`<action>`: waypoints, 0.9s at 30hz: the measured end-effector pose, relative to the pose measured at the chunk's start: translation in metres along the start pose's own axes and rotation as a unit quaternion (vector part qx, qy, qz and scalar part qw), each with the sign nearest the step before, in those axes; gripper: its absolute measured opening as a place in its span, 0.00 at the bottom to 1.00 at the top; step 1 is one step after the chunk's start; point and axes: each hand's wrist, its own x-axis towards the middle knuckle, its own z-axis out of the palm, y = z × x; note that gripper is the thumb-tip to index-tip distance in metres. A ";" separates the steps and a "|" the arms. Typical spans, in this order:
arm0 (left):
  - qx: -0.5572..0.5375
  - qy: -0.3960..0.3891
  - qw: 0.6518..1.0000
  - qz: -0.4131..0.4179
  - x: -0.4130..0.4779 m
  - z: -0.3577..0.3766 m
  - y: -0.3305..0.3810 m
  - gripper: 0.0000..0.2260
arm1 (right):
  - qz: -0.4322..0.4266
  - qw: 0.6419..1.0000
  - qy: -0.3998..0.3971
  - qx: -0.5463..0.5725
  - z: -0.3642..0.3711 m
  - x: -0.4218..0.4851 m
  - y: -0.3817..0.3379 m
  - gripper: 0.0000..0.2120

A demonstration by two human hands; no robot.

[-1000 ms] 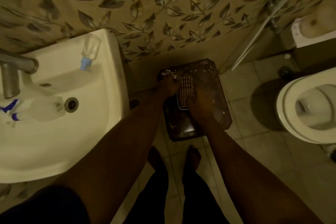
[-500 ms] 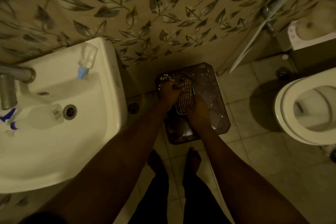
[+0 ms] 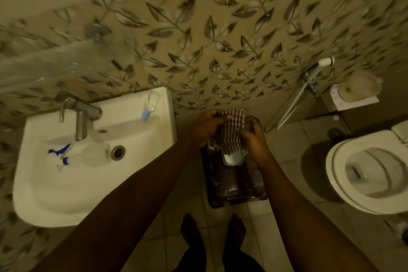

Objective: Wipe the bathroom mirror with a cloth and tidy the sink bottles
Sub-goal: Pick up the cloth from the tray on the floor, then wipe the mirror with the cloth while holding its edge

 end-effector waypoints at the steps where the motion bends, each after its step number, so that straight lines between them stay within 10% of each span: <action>1: -0.015 -0.004 1.000 0.002 -0.010 -0.003 0.013 0.13 | -0.006 1.000 -0.007 0.002 0.003 -0.006 -0.012 0.23; 27: -0.298 -0.079 0.908 0.284 -0.224 -0.051 0.276 0.14 | -0.289 0.922 -0.207 0.152 0.161 -0.181 -0.282 0.19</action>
